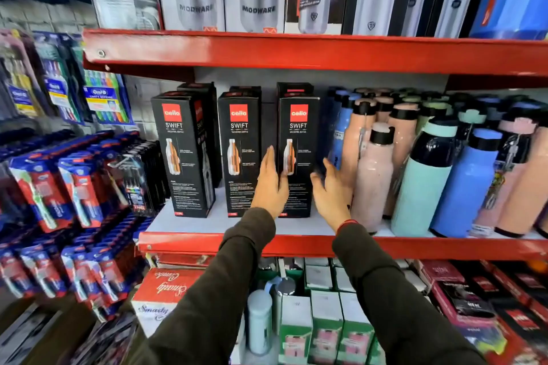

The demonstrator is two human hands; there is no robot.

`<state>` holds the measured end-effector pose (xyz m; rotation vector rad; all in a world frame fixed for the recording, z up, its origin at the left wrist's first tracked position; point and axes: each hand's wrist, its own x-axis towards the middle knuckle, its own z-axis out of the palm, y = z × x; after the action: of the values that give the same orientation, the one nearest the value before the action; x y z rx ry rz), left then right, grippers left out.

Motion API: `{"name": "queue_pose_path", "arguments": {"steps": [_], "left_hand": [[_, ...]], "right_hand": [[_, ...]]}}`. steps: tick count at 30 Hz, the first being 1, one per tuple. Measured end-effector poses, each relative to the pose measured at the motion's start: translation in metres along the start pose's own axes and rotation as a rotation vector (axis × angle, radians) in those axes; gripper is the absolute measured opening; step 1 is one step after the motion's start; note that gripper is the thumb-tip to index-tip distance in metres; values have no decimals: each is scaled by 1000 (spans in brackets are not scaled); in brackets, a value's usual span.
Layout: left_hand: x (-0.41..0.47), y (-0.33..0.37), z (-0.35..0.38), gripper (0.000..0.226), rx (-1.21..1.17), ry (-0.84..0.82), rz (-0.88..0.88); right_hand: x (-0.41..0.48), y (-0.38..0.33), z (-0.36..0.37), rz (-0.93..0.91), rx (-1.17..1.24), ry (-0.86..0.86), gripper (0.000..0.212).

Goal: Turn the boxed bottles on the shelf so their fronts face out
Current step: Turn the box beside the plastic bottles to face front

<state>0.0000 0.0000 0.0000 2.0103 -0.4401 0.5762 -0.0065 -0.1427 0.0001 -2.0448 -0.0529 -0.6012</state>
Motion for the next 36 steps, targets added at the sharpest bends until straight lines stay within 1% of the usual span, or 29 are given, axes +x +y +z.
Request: {"name": "queue_pose_path", "arguments": {"steps": [1,3,5,8,12,16,20,25,28,30,33,36], "left_hand": [[2,-2,3,61,-47,11,-76],[6,-5,7,57,-101,17,-218],[8,-8,12,51,-115,6,-303],[10,-13,15,47,-130,17,-330],[9,-22,18,46,-163,58,-336],[8,-23,17,46,-243,67,-328],[8,-20,15,41,-301,104,-290],[6,-17,12,40,-528,208,-335],[1,-10,13,28,-577,252,-327],[-4,-6,15,27,-579,282,-309],[-6,-5,16,27,-531,328,-242],[-5,-5,15,29,-402,365,-161]], "right_hand": [[3,4,2,35,53,-23,52],[7,12,6,64,84,-64,47],[8,20,11,101,122,-78,43],[7,22,15,70,171,-56,33],[8,28,21,27,210,14,23],[8,30,23,11,255,47,22],[5,28,17,14,297,16,34],[4,19,10,-31,243,-47,74],[5,12,12,-36,189,6,90],[5,10,13,-34,175,42,91],[6,10,11,-26,183,49,87],[8,12,8,-26,184,31,87]]}}
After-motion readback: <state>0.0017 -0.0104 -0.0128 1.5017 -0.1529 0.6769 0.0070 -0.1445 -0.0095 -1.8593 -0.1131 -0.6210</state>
